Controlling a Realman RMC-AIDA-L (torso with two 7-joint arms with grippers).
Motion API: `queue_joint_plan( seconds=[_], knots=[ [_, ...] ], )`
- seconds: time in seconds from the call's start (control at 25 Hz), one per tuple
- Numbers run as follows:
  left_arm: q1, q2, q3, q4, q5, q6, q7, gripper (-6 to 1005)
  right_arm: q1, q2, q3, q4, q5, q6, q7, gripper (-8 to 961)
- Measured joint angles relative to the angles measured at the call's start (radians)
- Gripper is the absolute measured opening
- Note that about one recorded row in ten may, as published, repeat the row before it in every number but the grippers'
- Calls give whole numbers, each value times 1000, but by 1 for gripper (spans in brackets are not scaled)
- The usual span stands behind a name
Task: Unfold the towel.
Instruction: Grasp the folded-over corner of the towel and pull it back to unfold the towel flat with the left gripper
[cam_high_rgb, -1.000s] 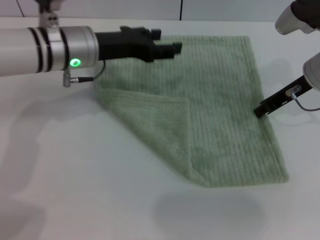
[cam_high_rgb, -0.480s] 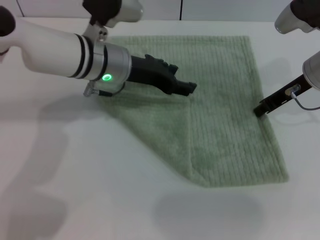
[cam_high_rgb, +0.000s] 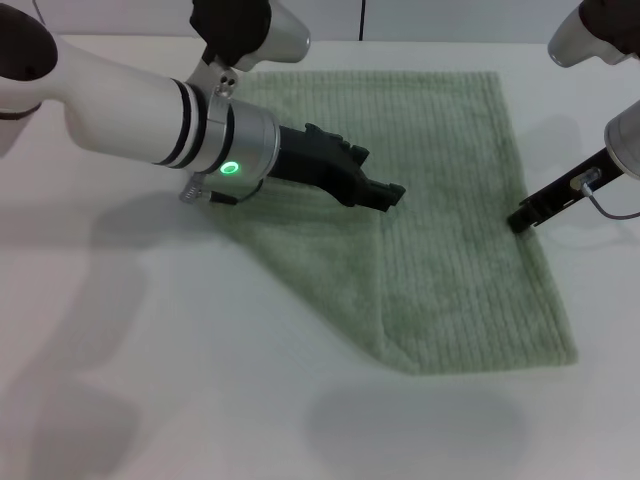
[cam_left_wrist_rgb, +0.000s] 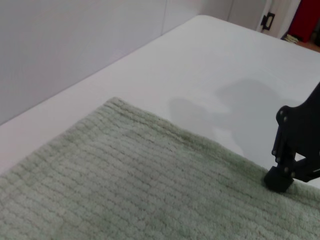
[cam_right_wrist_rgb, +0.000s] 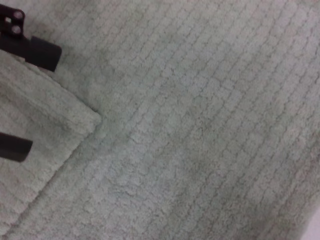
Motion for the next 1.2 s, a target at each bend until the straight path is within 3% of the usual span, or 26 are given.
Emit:
queue_joint_plan(
  seconds=[0.2, 0.52, 1.2],
  knots=[
    [-3, -1, 23, 4, -1, 21, -3, 740, 2, 0, -1, 1, 0, -2, 0, -1],
    [-20, -3, 157, 28, -3, 150, -52, 740, 2, 1, -3, -1, 0, -4, 0, -1],
    [-58, -9, 241, 78, -5, 242, -97, 739, 2, 2, -3, -4, 0, -2, -1, -2]
  ],
)
